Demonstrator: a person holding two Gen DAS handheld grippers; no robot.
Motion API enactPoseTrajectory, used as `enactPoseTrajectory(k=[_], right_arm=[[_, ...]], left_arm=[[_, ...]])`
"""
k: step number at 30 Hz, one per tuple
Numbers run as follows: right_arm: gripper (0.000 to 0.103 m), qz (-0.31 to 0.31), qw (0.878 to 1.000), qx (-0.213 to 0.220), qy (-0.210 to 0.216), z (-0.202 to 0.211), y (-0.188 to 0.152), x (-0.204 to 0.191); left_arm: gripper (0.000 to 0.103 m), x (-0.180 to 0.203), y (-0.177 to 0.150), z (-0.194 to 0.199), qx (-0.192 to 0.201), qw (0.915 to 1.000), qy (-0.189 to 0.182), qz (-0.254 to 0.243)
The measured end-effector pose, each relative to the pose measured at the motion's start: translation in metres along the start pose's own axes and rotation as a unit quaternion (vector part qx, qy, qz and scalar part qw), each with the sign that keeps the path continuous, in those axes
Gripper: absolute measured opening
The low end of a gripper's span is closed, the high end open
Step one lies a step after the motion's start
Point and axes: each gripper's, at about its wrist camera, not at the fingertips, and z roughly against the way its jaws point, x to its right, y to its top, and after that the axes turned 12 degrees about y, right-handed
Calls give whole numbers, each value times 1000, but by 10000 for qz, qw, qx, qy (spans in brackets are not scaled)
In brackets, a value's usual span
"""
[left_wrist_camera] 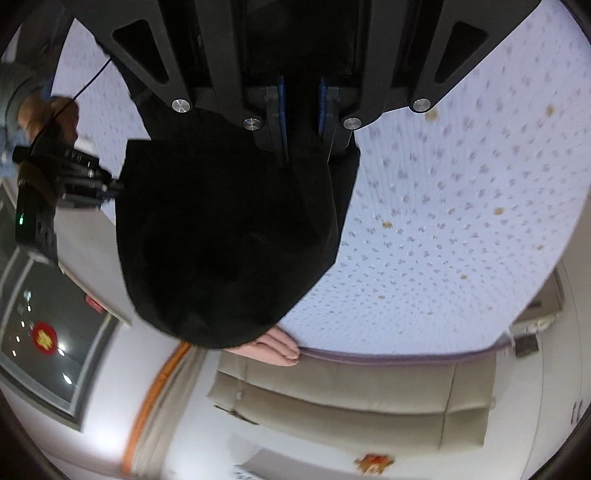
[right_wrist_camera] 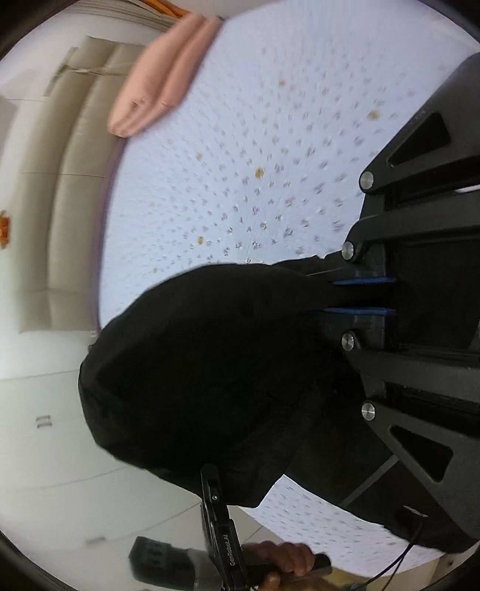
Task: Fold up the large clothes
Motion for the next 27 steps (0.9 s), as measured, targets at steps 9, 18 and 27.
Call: enactPoseTrajectory(k=[9, 18, 27], right_arm=[[10, 381, 9960, -470, -661, 62, -110, -69], [23, -976, 9866, -1084, -730, 47, -156, -13], [48, -1277, 9907, -287, 378, 56, -57, -37]], left_arm=[[12, 35, -147, 59, -1153, 9919, 418, -327], [11, -30, -150, 71, -1064, 9850, 1025, 891], [17, 19, -52, 78, -363, 9968, 175, 688]])
